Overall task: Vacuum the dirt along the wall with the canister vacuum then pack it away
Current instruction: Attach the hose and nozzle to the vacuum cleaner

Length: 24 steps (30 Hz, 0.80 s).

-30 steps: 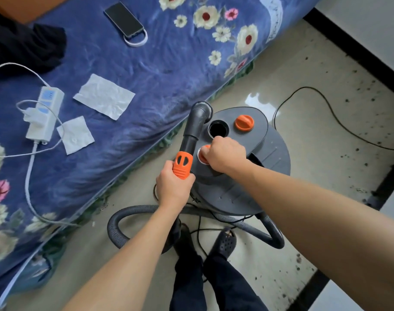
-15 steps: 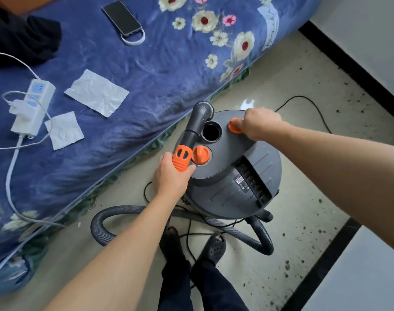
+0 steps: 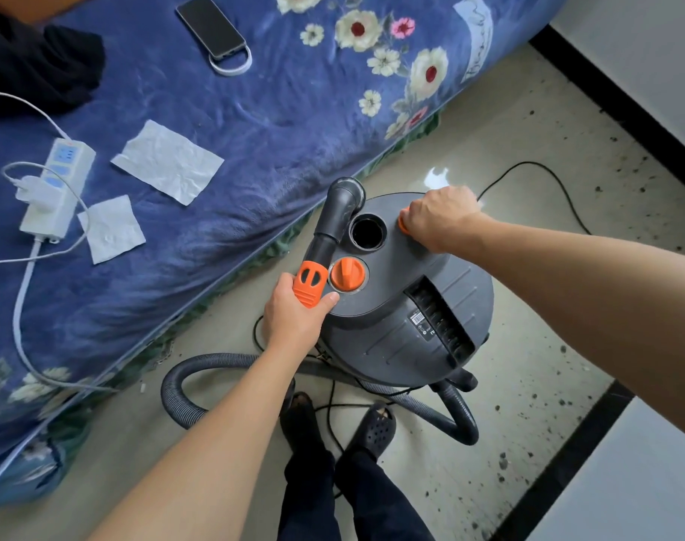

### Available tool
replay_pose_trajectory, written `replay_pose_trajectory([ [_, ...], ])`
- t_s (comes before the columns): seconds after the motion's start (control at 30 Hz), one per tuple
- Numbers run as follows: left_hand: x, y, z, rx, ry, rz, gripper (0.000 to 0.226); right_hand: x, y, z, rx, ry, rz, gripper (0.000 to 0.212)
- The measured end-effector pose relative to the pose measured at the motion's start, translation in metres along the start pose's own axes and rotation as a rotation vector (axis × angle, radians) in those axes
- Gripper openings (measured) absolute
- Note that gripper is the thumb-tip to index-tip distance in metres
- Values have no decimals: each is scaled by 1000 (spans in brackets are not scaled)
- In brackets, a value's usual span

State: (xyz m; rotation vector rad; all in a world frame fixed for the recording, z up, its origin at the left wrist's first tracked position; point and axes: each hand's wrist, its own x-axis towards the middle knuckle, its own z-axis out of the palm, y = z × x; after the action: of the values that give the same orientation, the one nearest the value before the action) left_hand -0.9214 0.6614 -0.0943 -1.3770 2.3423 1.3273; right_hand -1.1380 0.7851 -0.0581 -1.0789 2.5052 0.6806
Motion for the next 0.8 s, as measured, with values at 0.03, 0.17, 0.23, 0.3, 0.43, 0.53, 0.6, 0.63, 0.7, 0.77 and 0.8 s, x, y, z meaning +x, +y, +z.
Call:
replay_pose_trajectory([
  [0.03, 0, 0, 0, -5, 0, -2, 45, 1, 0, 1, 36, -11, 19, 48],
  [0.17, 0, 0, 0, -25, 1, -7, 44, 3, -1, 3, 194, -55, 116, 44],
  [0.23, 0, 0, 0, -30, -1, -8, 44, 3, -2, 2, 245, -66, 156, 44],
  [0.3, 0, 0, 0, -37, 1, -5, 43, 4, -2, 2, 292, -70, 182, 43],
  [0.43, 0, -1, 0, -52, 5, -4, 44, 4, -4, 2, 366, -97, 229, 42],
  [0.53, 1, -3, 0, -56, 3, -11, 45, 2, -3, 3, 409, -110, 262, 41],
  [0.6, 1, -4, 1, -57, 4, -10, 45, 1, -3, 7, 461, -119, 267, 37],
  [0.63, 1, -4, 1, -60, 3, -8, 45, 0, -3, 10, 477, -122, 258, 35],
  [0.7, 0, -4, 1, -62, -3, -10, 44, -4, -3, 12, 501, -122, 237, 36],
  [0.77, -1, -3, 0, -46, -7, -15, 44, -13, -3, 9, 576, -114, 251, 38],
  [0.8, -4, -1, -2, -29, -6, -18, 43, -20, -3, 8, 634, -105, 267, 39],
])
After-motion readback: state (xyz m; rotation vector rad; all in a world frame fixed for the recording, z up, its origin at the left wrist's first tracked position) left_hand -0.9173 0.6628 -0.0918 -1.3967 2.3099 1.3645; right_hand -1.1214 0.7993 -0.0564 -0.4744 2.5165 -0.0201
